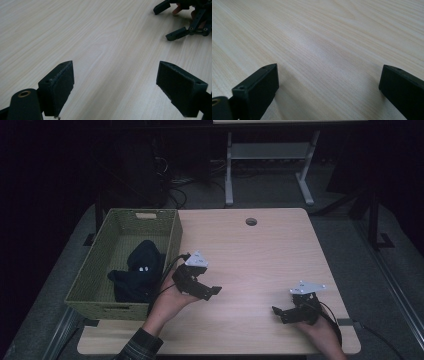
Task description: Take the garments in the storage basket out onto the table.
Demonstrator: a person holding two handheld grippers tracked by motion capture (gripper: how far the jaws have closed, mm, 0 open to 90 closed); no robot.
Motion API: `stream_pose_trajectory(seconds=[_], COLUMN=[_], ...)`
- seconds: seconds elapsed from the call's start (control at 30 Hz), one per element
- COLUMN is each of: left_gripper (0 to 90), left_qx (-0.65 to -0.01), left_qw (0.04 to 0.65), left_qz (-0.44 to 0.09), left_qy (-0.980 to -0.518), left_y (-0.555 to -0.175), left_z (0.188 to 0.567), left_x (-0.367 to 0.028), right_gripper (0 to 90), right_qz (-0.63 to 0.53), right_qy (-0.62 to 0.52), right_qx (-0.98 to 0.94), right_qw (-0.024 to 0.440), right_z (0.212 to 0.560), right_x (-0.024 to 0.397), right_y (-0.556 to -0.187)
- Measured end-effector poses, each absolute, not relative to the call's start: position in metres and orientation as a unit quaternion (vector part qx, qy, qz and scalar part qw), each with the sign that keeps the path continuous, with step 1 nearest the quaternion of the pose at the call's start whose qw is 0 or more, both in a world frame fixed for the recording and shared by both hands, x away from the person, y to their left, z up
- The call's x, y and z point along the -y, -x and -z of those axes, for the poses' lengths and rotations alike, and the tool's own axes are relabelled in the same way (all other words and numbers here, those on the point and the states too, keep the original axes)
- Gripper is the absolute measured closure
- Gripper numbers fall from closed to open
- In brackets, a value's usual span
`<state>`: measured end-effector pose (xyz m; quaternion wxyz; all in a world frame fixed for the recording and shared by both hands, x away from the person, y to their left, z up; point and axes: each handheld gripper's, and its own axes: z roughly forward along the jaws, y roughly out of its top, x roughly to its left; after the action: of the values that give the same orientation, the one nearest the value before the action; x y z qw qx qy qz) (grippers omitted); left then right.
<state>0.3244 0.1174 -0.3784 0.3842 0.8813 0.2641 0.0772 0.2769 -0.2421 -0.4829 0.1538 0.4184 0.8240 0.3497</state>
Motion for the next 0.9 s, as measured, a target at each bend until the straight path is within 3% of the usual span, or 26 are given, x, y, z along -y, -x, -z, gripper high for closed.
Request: stream_pose_trajectory(seconds=[0.9], left_gripper=[17.0], left_qx=[-0.275], left_qw=[0.393], left_qz=[-0.076], left_qy=[-0.874], left_y=[-0.34], left_z=[0.334], left_x=[-0.133], right_gripper=[2.2], right_qz=[-0.35], right_qy=[-0.418], right_qx=[-0.824], right_qw=[0.154], right_z=[0.483], right_x=[0.242], right_y=[-0.277])
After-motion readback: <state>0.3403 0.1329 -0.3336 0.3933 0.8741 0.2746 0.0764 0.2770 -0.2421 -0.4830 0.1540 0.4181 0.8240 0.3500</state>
